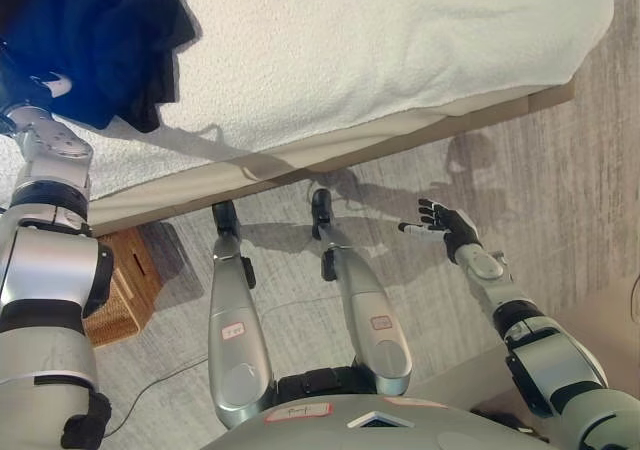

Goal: Put the clothes on the bed into the basket.

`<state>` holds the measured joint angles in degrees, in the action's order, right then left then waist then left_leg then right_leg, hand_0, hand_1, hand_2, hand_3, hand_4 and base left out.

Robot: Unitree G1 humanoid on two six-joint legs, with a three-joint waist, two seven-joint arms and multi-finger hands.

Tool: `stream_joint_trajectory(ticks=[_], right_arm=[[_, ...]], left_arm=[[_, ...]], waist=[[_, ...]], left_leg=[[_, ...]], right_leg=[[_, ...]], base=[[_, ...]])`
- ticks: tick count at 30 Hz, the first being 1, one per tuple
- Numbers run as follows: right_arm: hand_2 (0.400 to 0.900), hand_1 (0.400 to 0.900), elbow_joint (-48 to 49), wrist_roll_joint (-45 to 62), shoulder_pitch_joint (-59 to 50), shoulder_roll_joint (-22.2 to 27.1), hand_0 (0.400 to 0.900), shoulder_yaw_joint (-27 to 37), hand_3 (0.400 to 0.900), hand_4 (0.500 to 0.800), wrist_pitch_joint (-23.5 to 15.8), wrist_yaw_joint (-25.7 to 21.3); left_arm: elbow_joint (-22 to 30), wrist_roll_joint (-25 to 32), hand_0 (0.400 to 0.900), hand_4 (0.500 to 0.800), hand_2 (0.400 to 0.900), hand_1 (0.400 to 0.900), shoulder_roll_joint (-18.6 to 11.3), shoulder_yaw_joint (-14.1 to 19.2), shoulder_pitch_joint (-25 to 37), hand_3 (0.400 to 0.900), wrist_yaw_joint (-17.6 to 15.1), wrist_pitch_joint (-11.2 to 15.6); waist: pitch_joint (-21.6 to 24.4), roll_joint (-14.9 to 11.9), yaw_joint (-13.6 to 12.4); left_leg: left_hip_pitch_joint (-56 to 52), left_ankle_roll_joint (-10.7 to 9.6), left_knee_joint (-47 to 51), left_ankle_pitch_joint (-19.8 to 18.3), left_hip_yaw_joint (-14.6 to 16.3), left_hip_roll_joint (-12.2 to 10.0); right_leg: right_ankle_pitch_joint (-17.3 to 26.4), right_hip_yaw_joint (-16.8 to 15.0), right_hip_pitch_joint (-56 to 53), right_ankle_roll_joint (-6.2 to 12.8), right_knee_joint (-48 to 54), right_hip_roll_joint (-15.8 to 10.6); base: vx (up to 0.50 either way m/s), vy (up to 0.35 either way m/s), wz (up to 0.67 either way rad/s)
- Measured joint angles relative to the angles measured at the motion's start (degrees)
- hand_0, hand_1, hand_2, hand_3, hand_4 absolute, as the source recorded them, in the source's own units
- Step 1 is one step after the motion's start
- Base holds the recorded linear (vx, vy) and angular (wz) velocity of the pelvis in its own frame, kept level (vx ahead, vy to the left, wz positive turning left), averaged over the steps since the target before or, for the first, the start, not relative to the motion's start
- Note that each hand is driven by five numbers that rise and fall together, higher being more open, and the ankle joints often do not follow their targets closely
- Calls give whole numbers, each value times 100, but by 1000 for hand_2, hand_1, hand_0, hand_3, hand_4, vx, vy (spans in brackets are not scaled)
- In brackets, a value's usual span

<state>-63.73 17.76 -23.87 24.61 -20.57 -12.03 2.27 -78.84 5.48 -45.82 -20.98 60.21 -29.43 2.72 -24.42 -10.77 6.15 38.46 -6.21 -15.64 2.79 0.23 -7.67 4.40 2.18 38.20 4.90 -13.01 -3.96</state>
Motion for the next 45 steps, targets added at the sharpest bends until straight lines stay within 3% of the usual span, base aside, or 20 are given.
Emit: stream_joint_trajectory(ticks=[10, 14, 17, 21, 24, 26, 31, 35, 39, 45], right_arm=[[900, 900, 26, -9, 51, 5, 900, 59, 900, 800, -6, 8], [900, 900, -217, -43, 117, 8, 900, 119, 900, 800, 7, 36], [900, 900, -440, -75, 453, 121, 900, 442, 900, 800, 23, 54], [900, 900, -696, -257, 858, 339, 900, 747, 900, 800, 54, 62], [900, 900, -897, -387, 941, 398, 900, 924, 900, 800, 189, 76], [900, 900, -927, -483, 1143, 455, 900, 972, 900, 800, 210, 78], [900, 900, -997, -695, 1363, 583, 900, 1042, 900, 800, 262, 261], [900, 900, -988, -798, 1561, 659, 900, 1120, 900, 800, 271, 451], [900, 900, -960, -850, 1698, 671, 900, 1159, 900, 800, 289, 583], [900, 900, -862, -857, 1752, 671, 900, 1182, 900, 800, 346, 752]], left_arm=[[-7, 212, 400, 500, 400, 400, -44, 173, -102, 400, 242, -30], [-2, 211, 400, 500, 400, 400, 132, 468, -735, 400, 456, -40], [128, 204, 400, 500, 400, 400, 304, 599, -1241, 400, 618, -14], [137, 154, 400, 500, 400, 400, 308, 851, -1942, 400, 749, -10], [102, 141, 400, 500, 400, 400, 239, 1519, -2487, 400, 880, 1], [35, 137, 400, 500, 400, 400, 223, 1697, -2830, 400, 932, -14], [-250, -78, 400, 500, 400, 400, -118, 2308, -3562, 400, 1219, -39], [-504, -311, 400, 500, 400, 400, -607, 2737, -3894, 400, 1428, -47], [-633, -744, 400, 500, 400, 400, -1196, 2806, -4227, 400, 1544, -49], [-1036, -1041, 400, 500, 400, 400, -1458, 3531, -4723, 400, 1766, -148]], waist=[[188, 0, -30], [194, 19, -76], [367, 161, -177], [700, 420, -279], [772, 547, -366], [886, 622, -395], [1121, 700, -523], [1242, 627, -646], [1375, 429, -799], [1468, 290, -930]], left_leg=[[-102, 32, -30, -2, 37, 34], [-1113, 39, 314, -30, 147, 36], [-1820, 36, 681, -26, 136, 69], [-2311, 42, 934, -18, 146, 93], [-2672, 52, 1084, 10, 152, 105], [-2869, 48, 1187, 5, 141, 89], [-3017, 37, 1288, -4, 111, 83], [-3068, 36, 1352, -10, 19, 80], [-3047, 30, 1375, -35, -53, 82], [-2989, 30, 1325, -41, -80, 115]], right_leg=[[79, -16, -86, -7, -7, -20], [65, -33, -1009, -4, 220, -50], [60, 37, -1740, 1, 580, -75], [62, 80, -2263, 0, 876, -96], [63, 110, -2622, 1, 1009, -94], [57, 122, -2844, 3, 1141, -84], [52, 165, -3021, 0, 1254, -70], [44, 263, -3110, -10, 1276, -72], [4, 334, -3129, -24, 1275, -70], [-11, 348, -3109, -27, 1278, -104]], base=[[80, 1, -1], [212, 13, 14], [148, 37, 12], [91, 37, 4], [108, 31, 7], [83, 24, 7], [79, 18, 7], [35, 6, 12], [-5, 11, 9], [21, 32, 0]])
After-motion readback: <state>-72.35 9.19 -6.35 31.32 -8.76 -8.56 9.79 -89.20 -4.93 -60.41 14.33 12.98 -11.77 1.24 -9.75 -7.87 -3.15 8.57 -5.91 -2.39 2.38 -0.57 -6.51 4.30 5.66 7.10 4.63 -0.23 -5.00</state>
